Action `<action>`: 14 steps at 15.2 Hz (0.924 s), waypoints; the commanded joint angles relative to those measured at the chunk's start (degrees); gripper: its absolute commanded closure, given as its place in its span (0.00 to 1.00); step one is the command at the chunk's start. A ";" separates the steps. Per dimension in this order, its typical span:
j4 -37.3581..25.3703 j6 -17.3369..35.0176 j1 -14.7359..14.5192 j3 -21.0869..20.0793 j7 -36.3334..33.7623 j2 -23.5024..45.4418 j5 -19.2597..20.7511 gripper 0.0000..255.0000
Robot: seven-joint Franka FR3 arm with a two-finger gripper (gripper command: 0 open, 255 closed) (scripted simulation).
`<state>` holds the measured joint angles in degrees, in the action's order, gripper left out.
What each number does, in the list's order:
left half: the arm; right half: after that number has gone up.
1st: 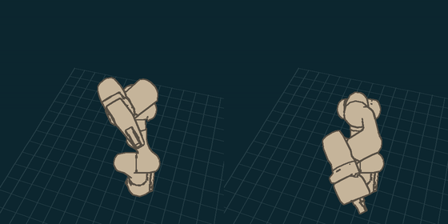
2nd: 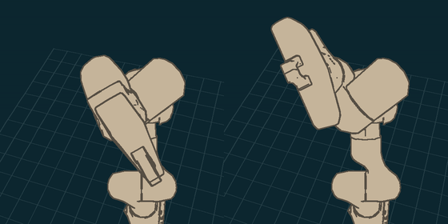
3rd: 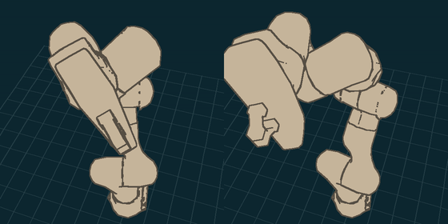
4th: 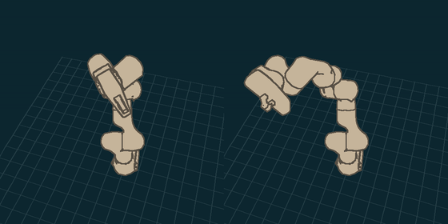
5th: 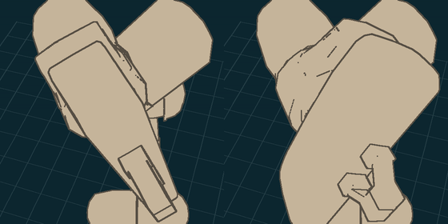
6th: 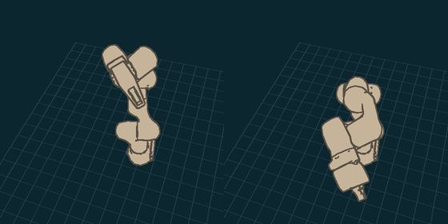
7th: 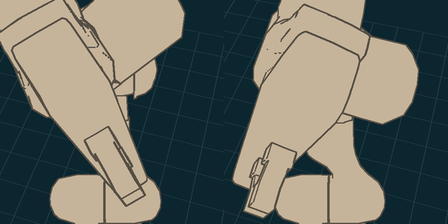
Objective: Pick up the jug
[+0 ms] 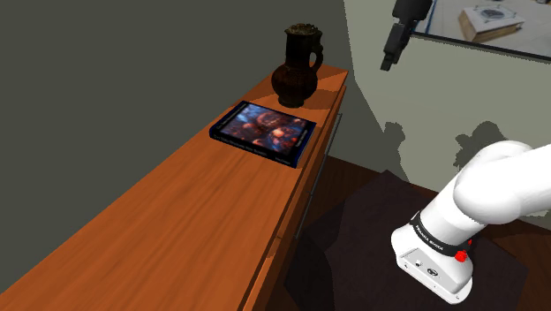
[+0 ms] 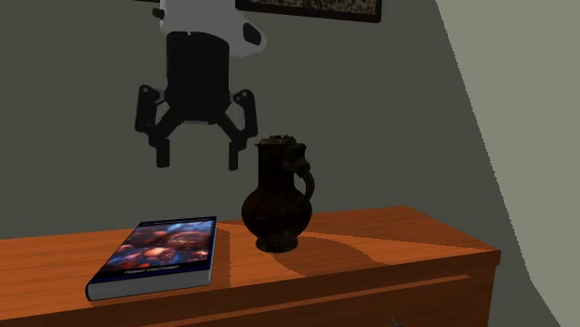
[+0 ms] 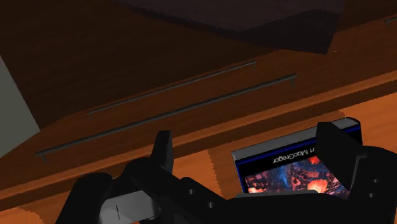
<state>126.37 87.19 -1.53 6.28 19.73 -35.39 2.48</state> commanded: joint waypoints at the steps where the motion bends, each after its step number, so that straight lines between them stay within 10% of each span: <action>1: -2.44 1.19 -0.92 1.83 5.58 3.20 1.25 0.00; 14: -28.45 5.31 -5.13 10.74 40.36 30.35 0.57 0.00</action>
<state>100.75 92.34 -6.54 16.46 56.94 -7.79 3.64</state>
